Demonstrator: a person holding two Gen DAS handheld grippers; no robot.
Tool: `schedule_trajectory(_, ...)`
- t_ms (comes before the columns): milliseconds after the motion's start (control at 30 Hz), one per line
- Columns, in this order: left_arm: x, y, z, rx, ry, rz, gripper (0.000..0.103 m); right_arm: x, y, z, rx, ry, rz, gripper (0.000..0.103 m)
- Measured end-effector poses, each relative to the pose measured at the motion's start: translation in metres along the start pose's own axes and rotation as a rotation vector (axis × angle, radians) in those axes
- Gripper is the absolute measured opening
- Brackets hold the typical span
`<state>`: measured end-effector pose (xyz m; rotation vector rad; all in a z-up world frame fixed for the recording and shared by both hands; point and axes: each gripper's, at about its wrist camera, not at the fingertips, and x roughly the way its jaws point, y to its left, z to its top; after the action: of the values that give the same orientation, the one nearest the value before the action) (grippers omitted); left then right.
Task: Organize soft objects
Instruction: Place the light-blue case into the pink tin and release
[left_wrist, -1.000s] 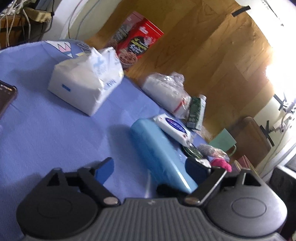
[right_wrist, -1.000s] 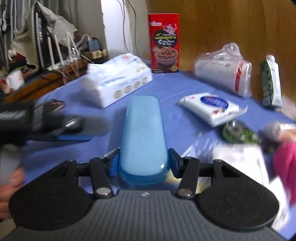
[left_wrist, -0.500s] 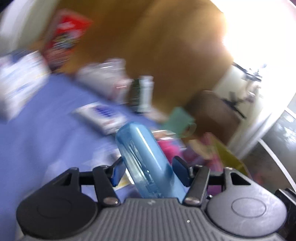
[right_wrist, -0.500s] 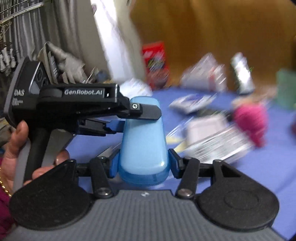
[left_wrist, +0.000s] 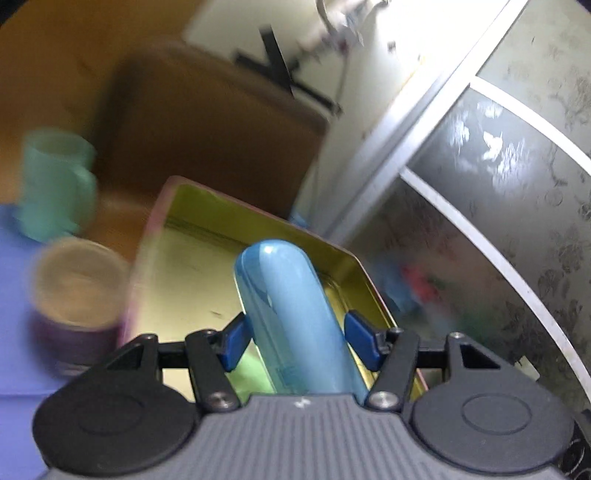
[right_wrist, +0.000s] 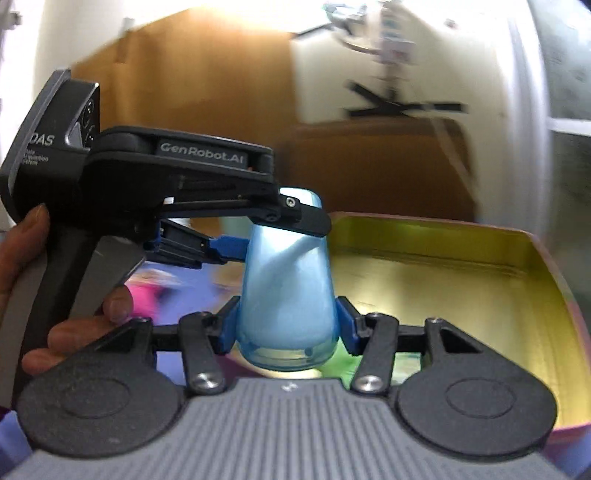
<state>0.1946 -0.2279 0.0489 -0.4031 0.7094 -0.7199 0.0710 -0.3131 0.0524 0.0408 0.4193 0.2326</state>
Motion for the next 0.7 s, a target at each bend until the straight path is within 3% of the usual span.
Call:
schedule_trajectory(200,0.056,-0.016,-0.011,-0.03,0.081,-0.024,0.058,0.011,-0.049,-0.006,-0.004,0.083,-0.119,0.056)
schedule_trajectory(367,0.079,-0.03,-0.015,-0.005,0.129,0.009,0.066,0.017,-0.073,-0.01,-0.103,0.121,-0.229,0.056)
schedule_trajectory(467,0.073,-0.037,-0.021,0.034,0.126,0.003,0.066,0.014,-0.078,-0.014,-0.162,0.098,-0.34,0.058)
schedule_trajectory(600,0.048,-0.039,-0.022,0.035,0.104,-0.03,0.066,0.009,-0.1,-0.009,-0.112,0.052,-0.348,0.059)
schedule_trajectory(700,0.013,-0.038,-0.029,0.067,0.066,-0.051,0.066,-0.006,-0.094,-0.007,-0.064,0.011,-0.324,0.059)
